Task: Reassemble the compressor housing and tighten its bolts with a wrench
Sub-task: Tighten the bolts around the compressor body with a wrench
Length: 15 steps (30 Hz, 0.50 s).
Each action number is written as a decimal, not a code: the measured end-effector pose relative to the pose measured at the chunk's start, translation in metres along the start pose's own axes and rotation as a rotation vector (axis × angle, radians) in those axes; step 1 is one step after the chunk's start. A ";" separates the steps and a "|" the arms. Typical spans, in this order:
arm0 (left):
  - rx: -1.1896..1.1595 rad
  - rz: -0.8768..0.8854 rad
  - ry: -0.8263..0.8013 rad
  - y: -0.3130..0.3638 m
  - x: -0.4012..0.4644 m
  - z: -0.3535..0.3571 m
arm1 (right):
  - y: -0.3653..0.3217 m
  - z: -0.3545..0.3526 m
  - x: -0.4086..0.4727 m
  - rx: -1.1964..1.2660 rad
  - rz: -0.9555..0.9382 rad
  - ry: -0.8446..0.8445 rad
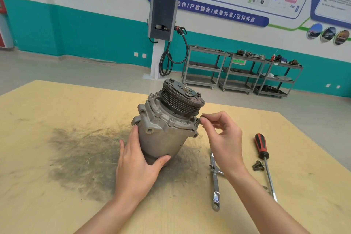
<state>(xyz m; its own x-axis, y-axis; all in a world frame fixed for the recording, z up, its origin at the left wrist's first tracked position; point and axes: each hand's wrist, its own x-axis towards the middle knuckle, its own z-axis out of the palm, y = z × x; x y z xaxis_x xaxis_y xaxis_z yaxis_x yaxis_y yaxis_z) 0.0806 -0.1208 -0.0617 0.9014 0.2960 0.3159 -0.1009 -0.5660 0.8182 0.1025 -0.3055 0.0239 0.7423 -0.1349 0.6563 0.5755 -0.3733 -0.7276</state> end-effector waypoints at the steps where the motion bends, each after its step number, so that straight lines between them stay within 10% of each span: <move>1: 0.004 0.000 0.000 0.000 0.000 0.000 | 0.001 0.001 0.000 -0.011 -0.017 0.007; 15: -0.005 -0.005 -0.003 0.000 0.000 0.000 | 0.003 -0.005 -0.001 -0.199 -0.172 -0.136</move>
<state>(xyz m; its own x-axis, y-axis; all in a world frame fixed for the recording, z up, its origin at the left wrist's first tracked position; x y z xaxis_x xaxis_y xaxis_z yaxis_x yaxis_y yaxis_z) 0.0801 -0.1209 -0.0614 0.9031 0.2966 0.3104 -0.0984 -0.5607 0.8221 0.1020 -0.3110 0.0216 0.6867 0.0654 0.7240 0.6282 -0.5545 -0.5458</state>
